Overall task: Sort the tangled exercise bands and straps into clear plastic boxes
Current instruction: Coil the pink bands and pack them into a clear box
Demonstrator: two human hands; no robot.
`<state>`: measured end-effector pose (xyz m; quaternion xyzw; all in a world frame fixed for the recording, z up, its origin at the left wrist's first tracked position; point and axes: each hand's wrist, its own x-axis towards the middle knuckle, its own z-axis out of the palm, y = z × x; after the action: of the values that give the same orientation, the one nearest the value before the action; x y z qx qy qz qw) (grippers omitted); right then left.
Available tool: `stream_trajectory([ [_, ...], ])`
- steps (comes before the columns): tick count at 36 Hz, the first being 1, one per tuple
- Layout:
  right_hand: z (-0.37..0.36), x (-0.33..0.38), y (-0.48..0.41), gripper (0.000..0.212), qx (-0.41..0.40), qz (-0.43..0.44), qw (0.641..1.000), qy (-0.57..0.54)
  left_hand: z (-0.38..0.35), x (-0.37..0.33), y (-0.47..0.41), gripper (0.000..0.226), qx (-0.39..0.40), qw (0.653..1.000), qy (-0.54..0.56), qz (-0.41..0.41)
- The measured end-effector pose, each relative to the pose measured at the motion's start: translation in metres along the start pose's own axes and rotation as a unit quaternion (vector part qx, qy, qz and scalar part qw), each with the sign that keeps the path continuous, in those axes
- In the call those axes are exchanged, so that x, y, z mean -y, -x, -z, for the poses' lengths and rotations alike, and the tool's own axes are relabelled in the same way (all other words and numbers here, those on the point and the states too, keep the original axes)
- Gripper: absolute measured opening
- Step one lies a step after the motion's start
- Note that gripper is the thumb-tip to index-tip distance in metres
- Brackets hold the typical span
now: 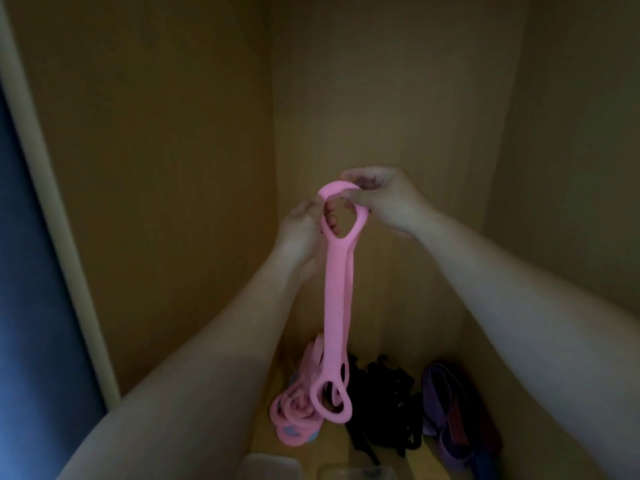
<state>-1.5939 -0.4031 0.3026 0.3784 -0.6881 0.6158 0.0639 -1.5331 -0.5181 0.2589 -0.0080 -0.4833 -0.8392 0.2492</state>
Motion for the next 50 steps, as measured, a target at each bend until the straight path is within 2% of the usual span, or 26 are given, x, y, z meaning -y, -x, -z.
stream_trajectory([
  [5,0.001,0.004,0.007,0.022,-0.007,-0.049,0.993,-0.108,0.000,0.002,0.005,0.023,0.042,0.999,0.021,0.013],
  [9,0.002,0.008,0.012,0.021,-0.011,-0.073,0.976,-0.204,-0.001,0.004,0.007,0.025,0.069,0.995,-0.063,-0.036],
  [12,0.006,0.013,0.017,0.020,-0.009,-0.087,0.970,-0.226,0.001,0.007,0.007,0.029,0.089,0.984,-0.135,-0.075],
  [17,0.013,0.017,0.027,0.016,-0.043,-0.081,0.969,-0.231,0.000,0.009,0.012,0.028,0.126,0.982,-0.113,-0.082],
  [21,0.014,0.017,0.035,0.016,-0.063,-0.073,0.966,-0.240,-0.004,0.018,0.021,0.028,0.161,0.987,-0.019,-0.018],
  [25,0.020,0.019,0.043,0.016,-0.097,-0.060,0.964,-0.239,0.000,0.031,0.028,0.034,0.245,0.968,-0.041,0.046],
  [29,0.028,0.016,0.048,0.016,-0.133,-0.048,0.945,-0.294,-0.001,0.041,0.038,0.030,0.313,0.943,-0.076,0.085],
  [33,0.042,0.016,0.050,0.013,-0.118,-0.061,0.954,-0.267,-0.009,0.046,0.046,0.028,0.300,0.938,-0.150,0.085],
  [37,0.059,0.022,0.044,0.012,-0.081,-0.076,0.963,-0.244,-0.019,0.044,0.044,0.025,0.293,0.910,-0.291,0.015],
  [44,0.067,0.031,0.038,0.016,-0.059,-0.057,0.972,-0.218,-0.034,0.049,0.043,0.029,0.253,0.954,-0.155,0.035],
  [50,0.060,0.024,0.035,0.018,-0.103,-0.048,0.965,-0.238,-0.049,0.055,0.051,0.021,0.264,0.959,-0.095,0.031],
])
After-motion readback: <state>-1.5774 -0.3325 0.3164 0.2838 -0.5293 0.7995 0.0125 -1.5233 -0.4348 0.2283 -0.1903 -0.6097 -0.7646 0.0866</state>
